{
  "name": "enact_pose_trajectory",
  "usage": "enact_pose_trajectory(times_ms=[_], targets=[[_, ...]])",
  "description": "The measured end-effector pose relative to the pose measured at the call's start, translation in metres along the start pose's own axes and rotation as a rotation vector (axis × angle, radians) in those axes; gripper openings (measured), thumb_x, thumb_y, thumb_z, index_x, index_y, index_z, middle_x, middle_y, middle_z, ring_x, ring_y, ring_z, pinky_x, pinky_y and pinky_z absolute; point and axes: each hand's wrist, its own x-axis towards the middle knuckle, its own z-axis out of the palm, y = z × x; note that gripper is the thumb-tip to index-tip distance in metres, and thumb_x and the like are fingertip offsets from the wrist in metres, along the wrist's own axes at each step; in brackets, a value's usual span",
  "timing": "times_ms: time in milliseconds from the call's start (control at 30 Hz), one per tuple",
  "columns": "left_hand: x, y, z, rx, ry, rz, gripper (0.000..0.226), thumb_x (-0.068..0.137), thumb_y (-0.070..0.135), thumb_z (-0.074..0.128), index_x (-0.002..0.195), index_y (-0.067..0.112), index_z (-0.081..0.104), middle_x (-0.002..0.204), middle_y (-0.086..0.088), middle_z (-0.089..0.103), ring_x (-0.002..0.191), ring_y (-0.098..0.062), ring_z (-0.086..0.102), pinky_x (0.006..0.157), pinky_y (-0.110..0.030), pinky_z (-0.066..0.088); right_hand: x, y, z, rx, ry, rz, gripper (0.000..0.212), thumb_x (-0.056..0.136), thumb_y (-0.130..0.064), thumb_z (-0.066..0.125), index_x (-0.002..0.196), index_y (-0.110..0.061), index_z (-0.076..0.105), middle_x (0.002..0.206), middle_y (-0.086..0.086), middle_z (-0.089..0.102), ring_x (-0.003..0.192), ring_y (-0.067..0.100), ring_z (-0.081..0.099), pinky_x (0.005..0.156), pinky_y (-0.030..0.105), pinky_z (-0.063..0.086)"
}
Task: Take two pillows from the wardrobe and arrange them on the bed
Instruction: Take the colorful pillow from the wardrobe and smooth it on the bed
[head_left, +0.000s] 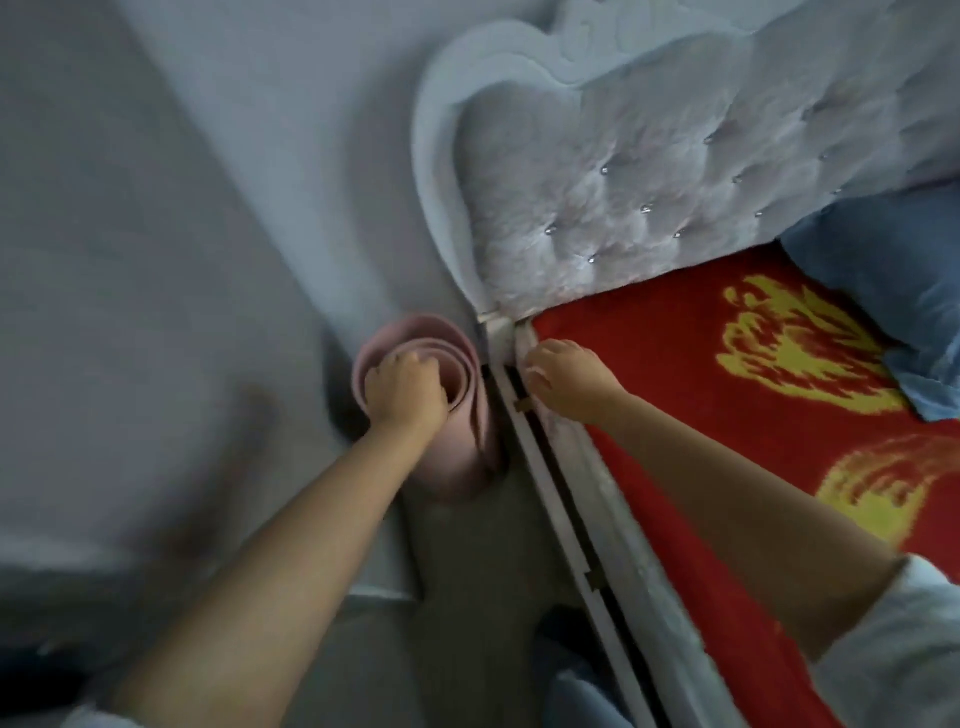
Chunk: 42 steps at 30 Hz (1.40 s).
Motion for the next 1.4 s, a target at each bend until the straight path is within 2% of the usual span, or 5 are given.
enact_pose_trajectory(times_ms=[233,633,900,1100,1400], targets=[[-0.218,-0.114,0.006,-0.239,-0.064,0.128,0.02,0.089,0.013,0.049,0.095,0.0,0.063,0.106,-0.019,0.06,0.1,-0.035,0.057,0.082,-0.041,0.05,-0.095,-0.178,0.065,0.084,-0.016,-0.265,0.024,0.087,-0.006,0.052,0.109,0.001,0.058,0.116,0.025,0.06,0.105,0.039,0.057,0.087,0.044,0.047],[-0.384,-0.344,0.064,-0.11,-0.239,-0.478,0.025,0.093,0.017,0.046,0.113,0.009,0.058,0.122,-0.012,0.055,0.112,-0.029,0.052,0.088,-0.037,0.049,-0.129,-0.414,0.199,-0.013,-0.31,-0.671,0.016,0.089,-0.006,0.044,0.089,0.002,0.058,0.099,0.022,0.063,0.092,0.036,0.057,0.075,0.042,0.05],[-0.323,-0.482,0.068,-0.07,-0.254,-0.495,0.025,0.094,0.015,0.045,0.114,0.007,0.057,0.121,-0.013,0.057,0.112,-0.028,0.053,0.088,-0.036,0.049,-0.016,-0.497,0.26,0.023,-0.281,-0.449,0.016,0.086,-0.001,0.046,0.093,0.007,0.059,0.105,0.029,0.061,0.096,0.038,0.058,0.075,0.039,0.043],[-0.264,-0.546,0.06,-0.106,-0.273,-0.41,0.023,0.093,0.014,0.046,0.111,0.009,0.059,0.124,-0.012,0.055,0.114,-0.029,0.051,0.092,-0.037,0.047,0.047,-0.519,0.246,0.104,-0.075,-0.227,0.015,0.085,0.004,0.047,0.088,0.009,0.061,0.095,0.033,0.061,0.088,0.044,0.058,0.072,0.039,0.039],[-0.138,-0.587,0.073,-0.151,-0.299,0.006,0.025,0.09,0.01,0.046,0.11,0.003,0.059,0.121,-0.016,0.055,0.114,-0.033,0.051,0.096,-0.039,0.047,0.114,-0.47,0.224,-0.002,0.25,0.427,0.035,0.087,-0.001,0.046,0.121,0.009,0.046,0.123,0.036,0.048,0.112,0.047,0.046,0.092,0.051,0.038]])
